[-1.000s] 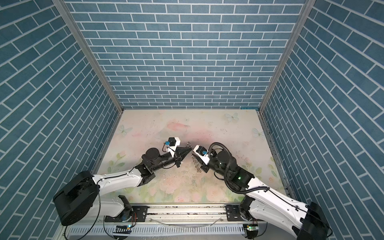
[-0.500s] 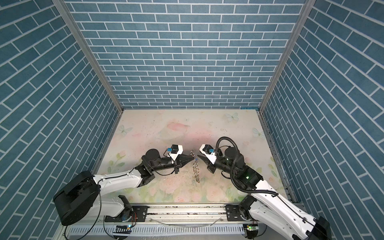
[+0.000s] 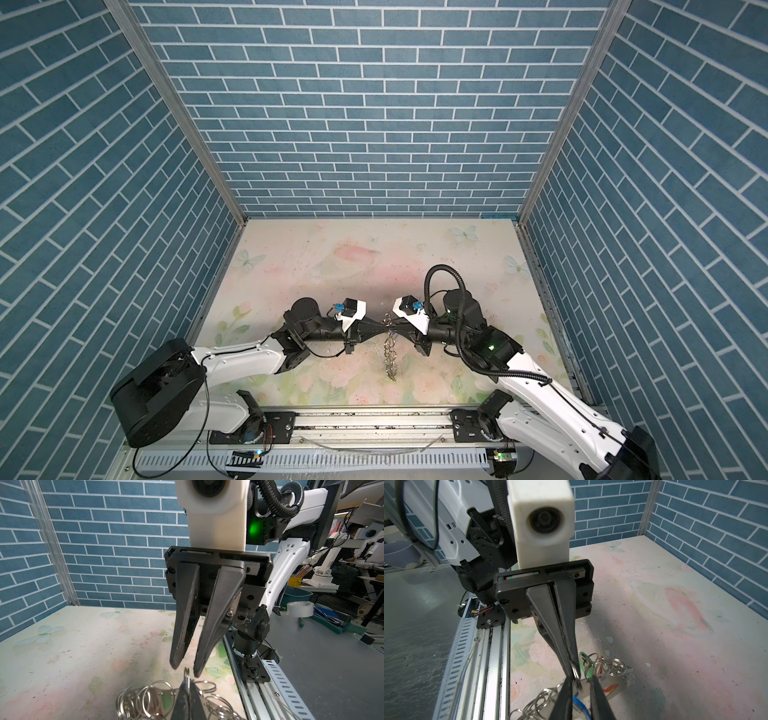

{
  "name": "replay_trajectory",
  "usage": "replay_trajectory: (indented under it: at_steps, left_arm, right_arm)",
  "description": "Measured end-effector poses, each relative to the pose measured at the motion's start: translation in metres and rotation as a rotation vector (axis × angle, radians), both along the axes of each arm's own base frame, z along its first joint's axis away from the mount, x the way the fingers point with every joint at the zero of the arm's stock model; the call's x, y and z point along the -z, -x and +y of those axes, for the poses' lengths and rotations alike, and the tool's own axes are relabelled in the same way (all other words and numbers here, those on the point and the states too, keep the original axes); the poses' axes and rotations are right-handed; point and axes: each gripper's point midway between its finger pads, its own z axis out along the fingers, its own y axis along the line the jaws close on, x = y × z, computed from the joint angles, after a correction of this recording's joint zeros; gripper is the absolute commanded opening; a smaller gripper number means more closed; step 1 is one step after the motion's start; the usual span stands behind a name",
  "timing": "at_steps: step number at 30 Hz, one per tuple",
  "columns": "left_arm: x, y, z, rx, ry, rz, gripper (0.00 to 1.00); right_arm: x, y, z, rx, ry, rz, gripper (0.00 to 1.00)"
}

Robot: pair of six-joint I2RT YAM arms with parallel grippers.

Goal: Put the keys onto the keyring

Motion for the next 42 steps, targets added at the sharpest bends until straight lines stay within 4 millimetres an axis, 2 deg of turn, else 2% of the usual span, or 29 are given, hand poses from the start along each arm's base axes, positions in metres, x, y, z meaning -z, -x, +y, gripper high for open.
replay_trajectory:
  at_steps: [14,20,23,26,29,33,42]
  left_arm:
    - [0.001,0.009,0.005,0.042,-0.012,-0.014,0.00]
    - [0.003,0.012,0.006,0.052,-0.026,-0.015,0.03]
    - [0.007,0.012,0.007,0.053,-0.049,-0.009,0.09]
    - [0.009,0.011,0.008,0.045,-0.086,-0.030,0.16]
    - [0.007,0.010,0.012,0.026,-0.127,-0.068,0.19]
    - [0.005,0.008,0.016,0.003,-0.170,-0.109,0.19]
    - [0.019,0.008,0.018,0.008,-0.238,-0.089,0.17]
  right_arm:
    - [0.010,0.008,0.005,-0.063,0.025,0.070,0.11]
    - [0.012,0.013,0.006,-0.090,0.025,0.089,0.03]
    - [0.016,0.012,0.007,-0.096,0.043,0.105,0.00]
    - [0.018,0.010,0.007,-0.090,0.073,0.130,0.00]
    - [0.015,0.008,0.011,-0.088,0.114,0.139,0.00]
    - [0.011,0.003,0.017,-0.100,0.164,0.162,0.00]
    - [0.026,0.010,0.019,-0.131,0.227,0.202,0.00]
